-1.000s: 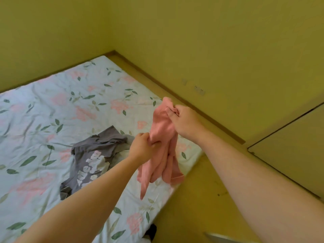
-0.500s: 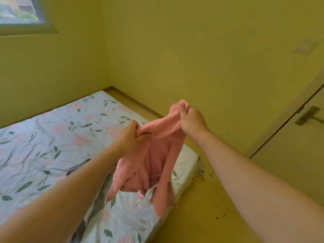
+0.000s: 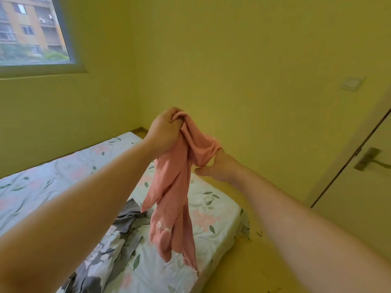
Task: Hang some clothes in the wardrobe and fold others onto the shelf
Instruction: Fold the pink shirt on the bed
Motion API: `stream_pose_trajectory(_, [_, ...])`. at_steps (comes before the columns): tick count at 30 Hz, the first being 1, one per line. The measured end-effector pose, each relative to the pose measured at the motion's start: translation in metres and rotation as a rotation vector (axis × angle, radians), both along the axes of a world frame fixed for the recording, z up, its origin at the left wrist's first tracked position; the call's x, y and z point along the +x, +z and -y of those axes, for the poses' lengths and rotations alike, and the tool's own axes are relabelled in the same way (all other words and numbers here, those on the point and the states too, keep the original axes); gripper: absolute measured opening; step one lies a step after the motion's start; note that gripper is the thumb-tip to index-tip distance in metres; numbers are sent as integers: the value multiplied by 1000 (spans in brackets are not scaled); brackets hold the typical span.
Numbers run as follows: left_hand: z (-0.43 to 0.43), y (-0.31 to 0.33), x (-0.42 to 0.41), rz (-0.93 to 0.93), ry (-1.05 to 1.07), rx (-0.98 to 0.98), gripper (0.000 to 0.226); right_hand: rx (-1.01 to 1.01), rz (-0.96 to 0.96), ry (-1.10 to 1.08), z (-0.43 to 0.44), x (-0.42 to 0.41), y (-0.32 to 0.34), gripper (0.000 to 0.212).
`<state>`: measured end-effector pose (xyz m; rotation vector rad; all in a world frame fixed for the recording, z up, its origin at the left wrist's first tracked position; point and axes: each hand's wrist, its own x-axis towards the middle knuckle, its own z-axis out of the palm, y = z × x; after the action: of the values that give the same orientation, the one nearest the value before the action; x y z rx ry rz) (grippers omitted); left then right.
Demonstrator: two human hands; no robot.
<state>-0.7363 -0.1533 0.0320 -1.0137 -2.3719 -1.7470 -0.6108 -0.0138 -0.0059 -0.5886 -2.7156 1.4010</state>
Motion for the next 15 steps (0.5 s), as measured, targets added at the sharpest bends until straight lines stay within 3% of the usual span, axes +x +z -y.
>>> stream_pose_trajectory(3, [1,31,8,190,-13,223,26,186,343,62,12,6,-6,89])
stream_pose_trajectory(5, [2,50,18,253,-76,351,24,169,468,129,18,6,-18,87])
stream_pose_trajectory(8, [2,76,33,285,-142,490,22,135,405,167,27,7,-36,81])
stream_pose_trajectory(11, [7,86,32,342,-135,541,24,187,239,114,31,2,-45,33])
stream_pose_trajectory(12, [10,85,25,346,-96,532,24,241,237,99,31,-1,-45,25])
stream_pose_trajectory(15, [19,77,2,284,128,355,29,396,275,72,33,-1,-24,33])
